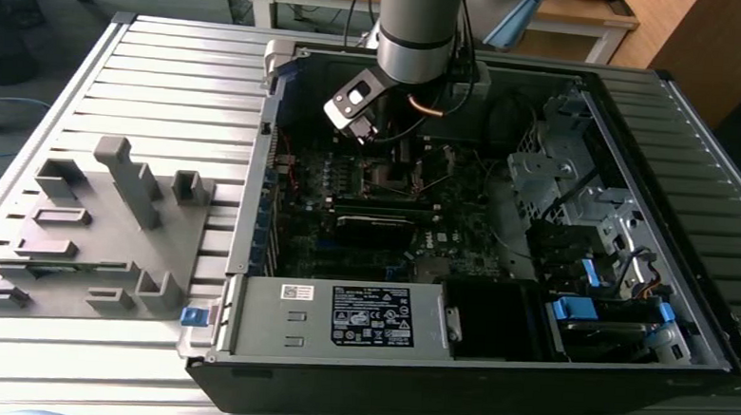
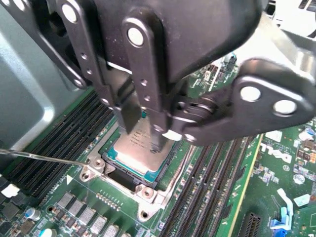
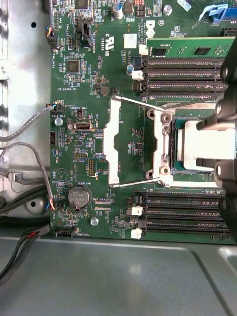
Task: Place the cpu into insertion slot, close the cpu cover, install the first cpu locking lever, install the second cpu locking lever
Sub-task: 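Place the cpu into insertion slot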
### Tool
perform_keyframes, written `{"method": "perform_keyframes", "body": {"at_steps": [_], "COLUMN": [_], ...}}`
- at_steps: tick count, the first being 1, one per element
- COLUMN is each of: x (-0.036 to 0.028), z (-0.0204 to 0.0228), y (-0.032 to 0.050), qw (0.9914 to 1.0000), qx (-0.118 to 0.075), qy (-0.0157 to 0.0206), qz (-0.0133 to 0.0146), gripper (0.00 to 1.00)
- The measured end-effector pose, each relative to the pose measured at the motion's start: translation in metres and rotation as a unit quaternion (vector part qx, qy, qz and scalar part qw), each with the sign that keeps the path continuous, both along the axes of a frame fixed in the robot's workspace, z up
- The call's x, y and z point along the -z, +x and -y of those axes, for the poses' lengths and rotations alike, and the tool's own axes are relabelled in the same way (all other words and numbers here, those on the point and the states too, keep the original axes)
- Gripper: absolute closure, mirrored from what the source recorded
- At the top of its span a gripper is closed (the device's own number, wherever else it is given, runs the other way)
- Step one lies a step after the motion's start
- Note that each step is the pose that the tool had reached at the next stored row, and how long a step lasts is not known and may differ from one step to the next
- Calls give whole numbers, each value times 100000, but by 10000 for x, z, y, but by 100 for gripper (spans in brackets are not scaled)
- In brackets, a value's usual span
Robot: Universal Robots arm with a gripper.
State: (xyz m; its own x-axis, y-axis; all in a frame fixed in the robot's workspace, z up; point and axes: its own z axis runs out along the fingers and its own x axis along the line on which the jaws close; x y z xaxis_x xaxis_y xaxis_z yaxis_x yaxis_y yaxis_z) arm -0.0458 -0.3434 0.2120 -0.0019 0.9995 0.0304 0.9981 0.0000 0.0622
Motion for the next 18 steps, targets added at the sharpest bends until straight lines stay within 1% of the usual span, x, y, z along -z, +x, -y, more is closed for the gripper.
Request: {"method": "perform_keyframes", "body": {"at_steps": [1,2,4,5,6,7,11,13,18], "x": [0,-1,-1,-2,-2,-3,-4,-9,-8], "z": [0,0,0,0,0,0,0,0,0], "y": [0,0,0,0,0,0,0,0,0], "qw": [100000,100000,100000,100000,100000,100000,100000,99999,99999], "qx": [-1,0,0,0,0,-2,0,-3,0], "qy": [2,1,2,4,0,0,3,4,5], "qz": [1,-2,2,0,0,-3,-1,316,329], "gripper": [70,70,82,82,88,89,89,89,89]}}
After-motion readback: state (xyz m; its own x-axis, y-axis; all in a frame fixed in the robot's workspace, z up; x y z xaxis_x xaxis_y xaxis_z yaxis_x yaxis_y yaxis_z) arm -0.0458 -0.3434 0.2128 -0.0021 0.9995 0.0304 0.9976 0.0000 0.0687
